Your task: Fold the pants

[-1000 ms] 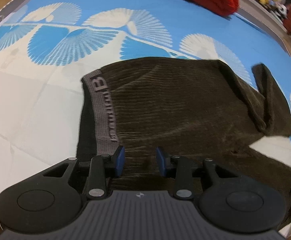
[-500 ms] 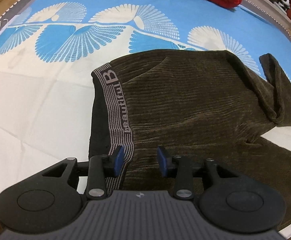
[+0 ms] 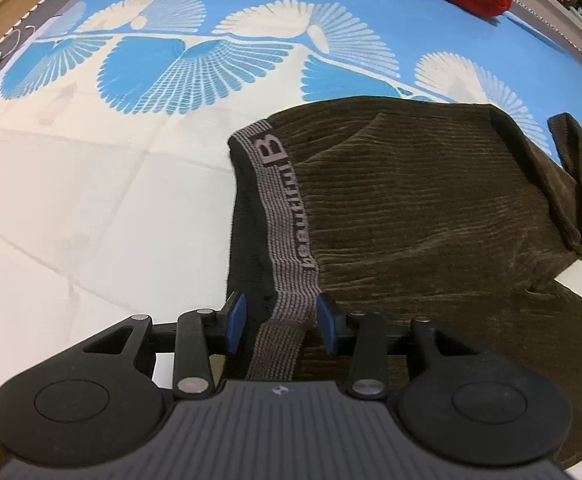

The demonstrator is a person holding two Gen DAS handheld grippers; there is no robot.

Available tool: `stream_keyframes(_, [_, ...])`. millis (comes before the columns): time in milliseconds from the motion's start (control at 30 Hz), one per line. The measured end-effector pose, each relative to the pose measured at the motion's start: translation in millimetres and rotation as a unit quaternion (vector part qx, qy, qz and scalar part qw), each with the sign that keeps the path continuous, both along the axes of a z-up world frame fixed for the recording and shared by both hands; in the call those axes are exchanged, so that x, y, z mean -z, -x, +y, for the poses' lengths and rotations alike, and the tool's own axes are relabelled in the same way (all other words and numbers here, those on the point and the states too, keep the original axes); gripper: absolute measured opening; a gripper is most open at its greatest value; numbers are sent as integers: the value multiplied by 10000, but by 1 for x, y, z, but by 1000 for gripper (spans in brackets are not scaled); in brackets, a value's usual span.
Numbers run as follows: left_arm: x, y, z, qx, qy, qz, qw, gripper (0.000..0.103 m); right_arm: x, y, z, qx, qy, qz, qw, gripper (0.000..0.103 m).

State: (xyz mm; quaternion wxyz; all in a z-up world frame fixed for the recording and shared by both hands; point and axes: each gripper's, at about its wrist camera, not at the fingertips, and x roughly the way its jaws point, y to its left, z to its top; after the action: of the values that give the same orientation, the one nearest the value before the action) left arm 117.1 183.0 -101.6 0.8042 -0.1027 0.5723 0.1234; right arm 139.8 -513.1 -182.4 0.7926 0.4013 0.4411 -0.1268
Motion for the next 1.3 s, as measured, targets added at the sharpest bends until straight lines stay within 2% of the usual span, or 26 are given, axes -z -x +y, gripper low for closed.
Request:
stream_keyframes(100, [0, 1, 1, 34, 16, 2, 10000, 43, -26, 19, -14, 485, 394, -530, 9966, 10])
stream_keyframes(167, [0, 1, -3, 139, 17, -8, 9999, 43, -38, 41, -28, 947, 784, -522, 9910, 10])
stream_keyframes(233, [2, 2, -7, 258, 17, 12, 9997, 43, -35, 68, -46, 1402, 1202, 83, 9828, 9])
stream_keyframes(267, [4, 3, -8, 320, 20, 42, 9995, 44, -27, 81, -56, 1596, 1287, 551, 9772, 9])
stream_keyframes(300, [6, 4, -9, 392, 41, 80, 9992, 45, -16, 96, -68, 1770, 1182, 1033, 9716, 9])
stream_keyframes(333, [9, 5, -10, 464, 88, 122, 9988, 51, -5, 109, -78, 1924, 951, 1361, 9672, 9])
stream_keyframes(367, [12, 7, -10, 541, 163, 181, 9982, 59, 5, 123, -86, 2087, 655, 1531, 9637, 9])
stream_keyframes(400, [16, 9, -9, 622, 260, 263, 9974, 62, 12, 135, -95, 2184, 324, 1511, 9636, 9])
stream_keyframes(467, [25, 14, -8, 753, 341, 466, 9955, 67, 13, 139, -99, 2017, 237, 1406, 9690, 11])
stream_keyframes(600, [42, 25, -1, 896, 261, 799, 9924, 70, 8, 130, -88, 1614, 611, 1457, 9742, 30])
stream_keyframes(700, [56, 33, 1, 1075, 119, 1048, 9886, 70, 9, 122, -81, 1505, 638, 1597, 9735, 28])
stream_keyframes(733, [60, 36, -1, 1166, 99, 1100, 9870, 70, 10, 120, -79, 1483, 730, 1685, 9717, 17])
stream_keyframes(767, [63, 38, -3, 1293, 94, 1147, 9849, 70, 9, 118, -76, 1484, 891, 1801, 9683, 12])
stream_keyframes(867, [70, 45, -13, 1744, -47, 1097, 9785, 69, 3, 116, -73, 1630, 1126, 1938, 9608, 13])
stream_keyframes(900, [70, 46, -15, 1856, -78, 1054, 9769, 67, -1, 114, -71, 1716, 1361, 2014, 9547, 13])
stream_keyframes(933, [70, 47, -15, 1904, 2, 1037, 9762, 54, -8, 113, -70, 1830, 1670, 2042, 9471, 13])
stream_keyframes(1033, [66, 51, -16, 2052, 11, 977, 9738, 44, -27, 109, -63, 1966, 2172, 1755, 9399, 13])
stream_keyframes(1100, [62, 52, -16, 2119, 30, 906, 9731, 35, -40, 104, -54, 1917, 2298, 1324, 9449, 13])
stream_keyframes(1167, [58, 53, -17, 2175, -50, 847, 9724, 21, -54, 99, -43, 1749, 2275, 724, 9552, 13])
stream_keyframes(1233, [54, 54, -15, 2237, -129, 835, 9710, 21, -67, 94, -28, 1442, 2089, -155, 9671, 13])
stream_keyframes(1300, [54, 55, -16, 2211, -153, 861, 9713, 21, -77, 83, -11, 966, 1965, -933, 9713, 13])
